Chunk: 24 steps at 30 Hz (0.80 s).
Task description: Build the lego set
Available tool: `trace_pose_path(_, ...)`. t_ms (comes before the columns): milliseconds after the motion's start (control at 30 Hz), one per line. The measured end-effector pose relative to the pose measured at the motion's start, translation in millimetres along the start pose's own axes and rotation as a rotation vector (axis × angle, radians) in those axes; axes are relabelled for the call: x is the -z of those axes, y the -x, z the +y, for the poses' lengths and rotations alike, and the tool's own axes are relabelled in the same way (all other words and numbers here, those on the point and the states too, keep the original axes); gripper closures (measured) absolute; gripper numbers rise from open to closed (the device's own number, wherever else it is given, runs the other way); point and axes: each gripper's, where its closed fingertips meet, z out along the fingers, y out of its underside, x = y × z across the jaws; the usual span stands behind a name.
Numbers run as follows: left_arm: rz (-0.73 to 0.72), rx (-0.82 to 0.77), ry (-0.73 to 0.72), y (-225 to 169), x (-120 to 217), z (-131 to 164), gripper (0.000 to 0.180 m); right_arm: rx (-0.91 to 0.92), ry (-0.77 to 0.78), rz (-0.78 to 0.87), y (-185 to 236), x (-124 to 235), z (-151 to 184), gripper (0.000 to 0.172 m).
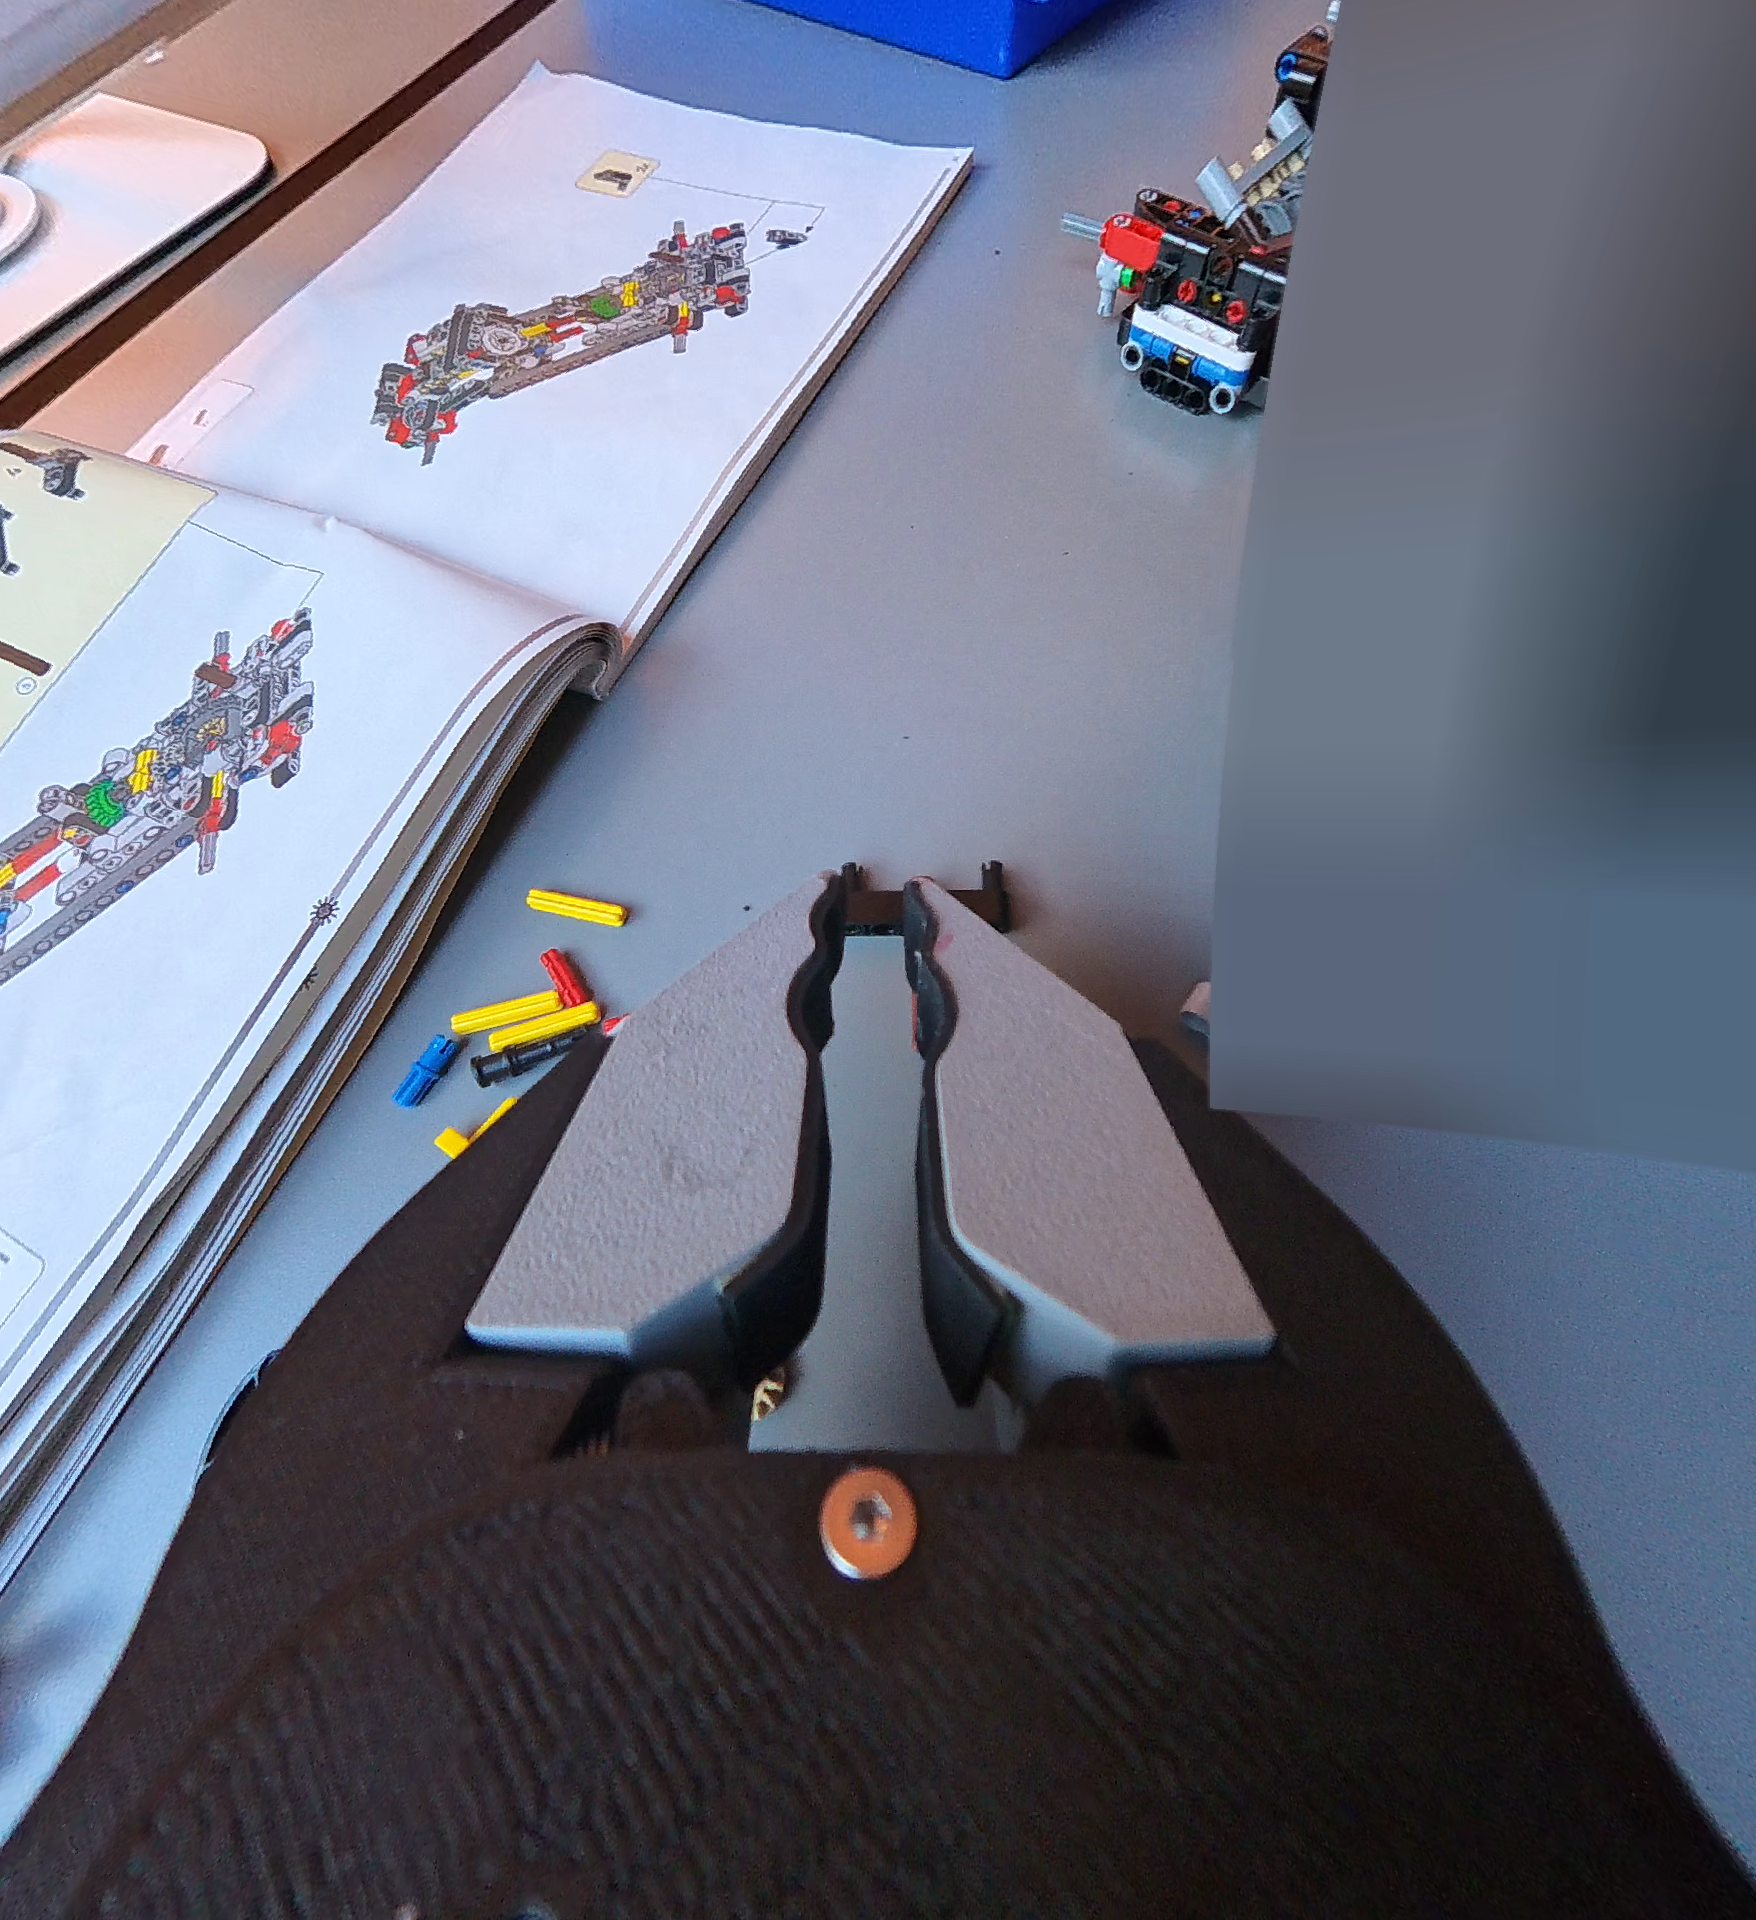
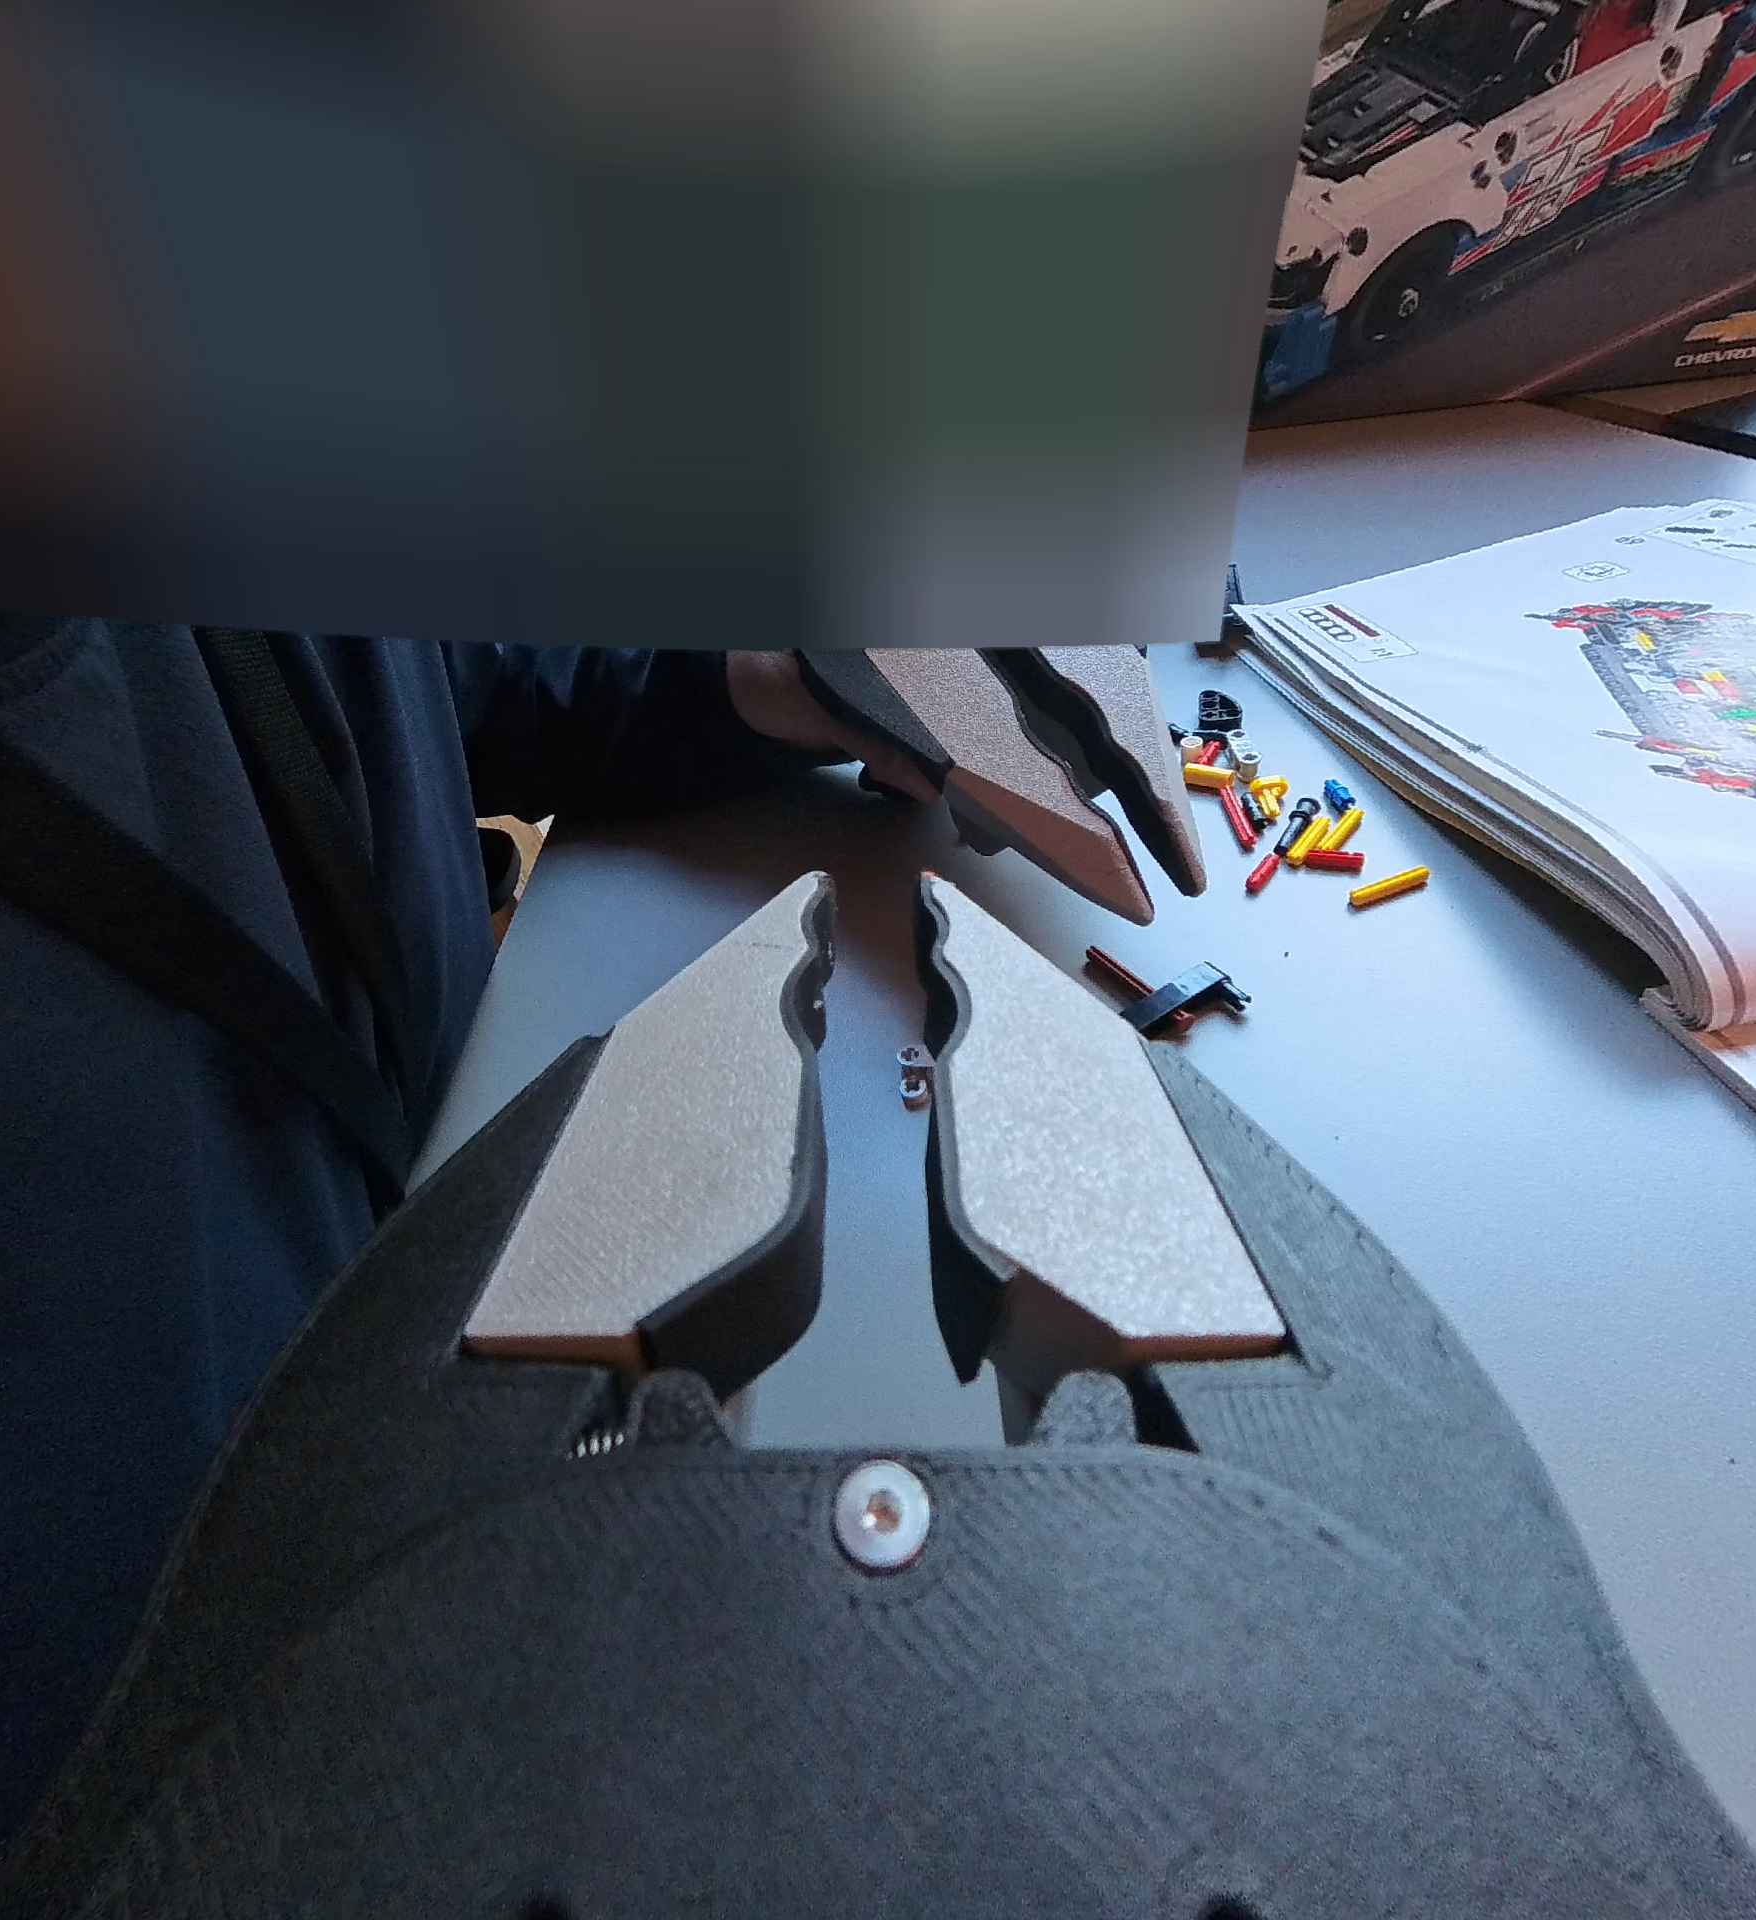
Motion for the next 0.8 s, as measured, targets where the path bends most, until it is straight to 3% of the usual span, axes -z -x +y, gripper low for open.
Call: trace_pose_path(800,0.008,-0.005,-0.001,-2.6,-0.4,-0.5,0.173,-0.005,-0.011,-0.001,-0.8,1.0,-1.4,0.160)
